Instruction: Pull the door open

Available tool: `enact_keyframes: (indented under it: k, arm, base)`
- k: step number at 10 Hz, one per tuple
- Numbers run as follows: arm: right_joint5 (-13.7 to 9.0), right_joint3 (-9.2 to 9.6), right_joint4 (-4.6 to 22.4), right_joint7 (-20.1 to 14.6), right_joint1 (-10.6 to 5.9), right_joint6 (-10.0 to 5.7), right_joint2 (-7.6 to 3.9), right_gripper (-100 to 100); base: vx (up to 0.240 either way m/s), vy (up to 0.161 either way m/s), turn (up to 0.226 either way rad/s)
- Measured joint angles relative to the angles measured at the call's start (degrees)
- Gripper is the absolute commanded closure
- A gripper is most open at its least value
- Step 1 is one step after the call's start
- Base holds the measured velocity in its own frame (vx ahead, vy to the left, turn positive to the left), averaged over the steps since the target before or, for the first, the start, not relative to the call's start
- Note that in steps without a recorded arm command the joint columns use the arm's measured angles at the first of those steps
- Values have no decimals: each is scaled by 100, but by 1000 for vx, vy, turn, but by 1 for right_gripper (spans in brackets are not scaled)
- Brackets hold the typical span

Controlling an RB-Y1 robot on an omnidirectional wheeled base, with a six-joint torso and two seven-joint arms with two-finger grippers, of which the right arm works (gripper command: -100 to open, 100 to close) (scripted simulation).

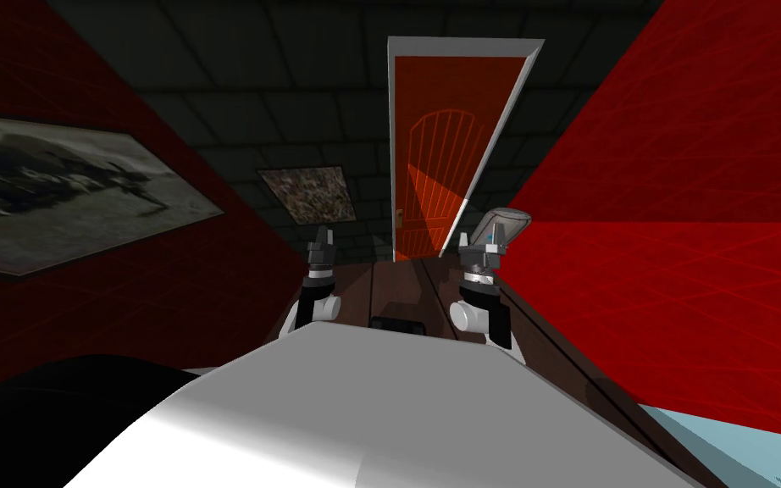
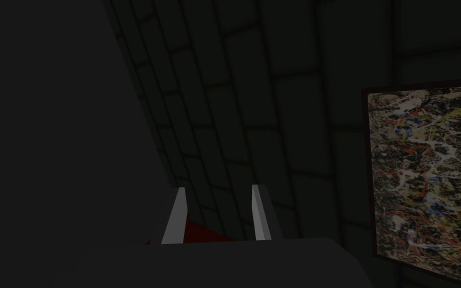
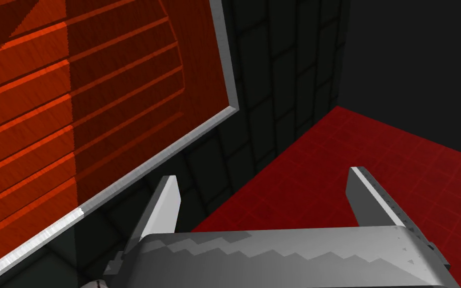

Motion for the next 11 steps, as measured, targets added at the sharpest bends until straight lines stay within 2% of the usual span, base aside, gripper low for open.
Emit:
enact_keyframes:
  k: [6,9,11]
  arm:
    - [-352,334,619,-654,-374,-62,-232,-100]
    - [-523,558,874,-969,-554,-31,-304,-100]
    - [-669,677,1139,-1243,-704,-74,-413,-100]
  base:
    - [93,32,-26]
    - [89,32,-28]
    - [101,38,-28]
